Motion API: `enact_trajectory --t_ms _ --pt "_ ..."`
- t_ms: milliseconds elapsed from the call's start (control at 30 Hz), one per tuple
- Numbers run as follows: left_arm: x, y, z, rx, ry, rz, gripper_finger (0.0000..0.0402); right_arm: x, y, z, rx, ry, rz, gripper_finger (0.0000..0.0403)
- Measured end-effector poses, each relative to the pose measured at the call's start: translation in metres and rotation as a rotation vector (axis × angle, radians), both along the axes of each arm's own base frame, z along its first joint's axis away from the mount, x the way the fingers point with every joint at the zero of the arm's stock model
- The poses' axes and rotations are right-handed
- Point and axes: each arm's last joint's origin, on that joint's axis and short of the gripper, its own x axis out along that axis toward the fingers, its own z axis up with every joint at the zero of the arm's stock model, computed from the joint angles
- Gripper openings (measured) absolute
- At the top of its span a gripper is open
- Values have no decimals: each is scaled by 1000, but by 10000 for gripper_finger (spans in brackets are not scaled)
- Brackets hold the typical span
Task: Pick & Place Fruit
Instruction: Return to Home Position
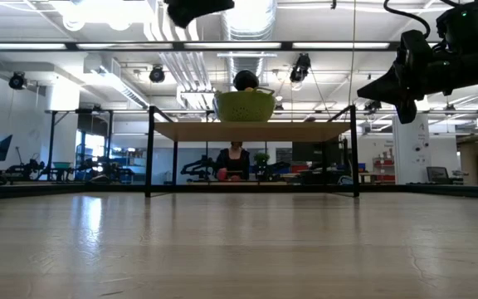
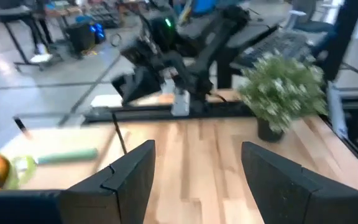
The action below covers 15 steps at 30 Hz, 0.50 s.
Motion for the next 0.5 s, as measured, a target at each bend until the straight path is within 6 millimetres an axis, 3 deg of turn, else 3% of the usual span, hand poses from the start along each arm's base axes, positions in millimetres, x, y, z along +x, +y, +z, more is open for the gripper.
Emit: enact_trajectory --t_ms 500 --pt "-71 -4 -36 -22 -157 -157 243 0 0 0 0 0 0 9"
